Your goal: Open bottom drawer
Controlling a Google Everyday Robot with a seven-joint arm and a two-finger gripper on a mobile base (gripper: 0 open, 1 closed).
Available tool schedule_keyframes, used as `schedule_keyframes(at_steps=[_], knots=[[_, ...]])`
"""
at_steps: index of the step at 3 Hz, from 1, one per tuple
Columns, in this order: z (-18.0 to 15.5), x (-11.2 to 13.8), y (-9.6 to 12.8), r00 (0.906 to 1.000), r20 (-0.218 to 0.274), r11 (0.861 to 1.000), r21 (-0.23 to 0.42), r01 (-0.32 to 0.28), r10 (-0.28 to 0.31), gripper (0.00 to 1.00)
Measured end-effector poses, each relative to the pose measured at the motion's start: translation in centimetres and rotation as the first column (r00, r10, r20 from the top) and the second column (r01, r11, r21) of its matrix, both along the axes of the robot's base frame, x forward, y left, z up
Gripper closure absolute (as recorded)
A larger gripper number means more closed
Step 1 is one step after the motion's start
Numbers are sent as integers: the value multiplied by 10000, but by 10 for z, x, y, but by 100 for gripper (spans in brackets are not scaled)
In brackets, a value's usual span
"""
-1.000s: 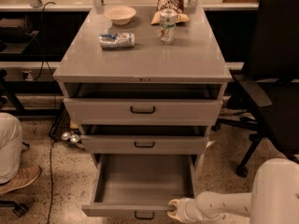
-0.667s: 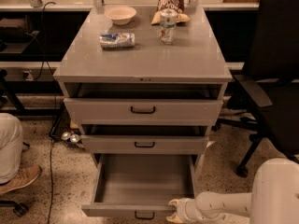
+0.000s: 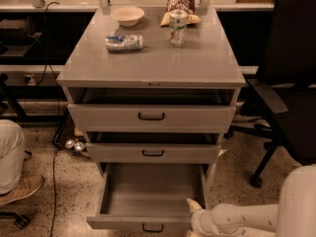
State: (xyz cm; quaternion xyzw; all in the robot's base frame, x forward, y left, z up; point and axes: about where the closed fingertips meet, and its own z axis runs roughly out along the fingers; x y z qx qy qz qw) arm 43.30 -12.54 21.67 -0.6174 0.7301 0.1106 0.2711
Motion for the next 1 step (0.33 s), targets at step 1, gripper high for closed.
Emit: schedule_keyframes(at_steps=[1], knots=[[77, -7, -42, 9949, 874, 9951, -800, 581, -511, 0]])
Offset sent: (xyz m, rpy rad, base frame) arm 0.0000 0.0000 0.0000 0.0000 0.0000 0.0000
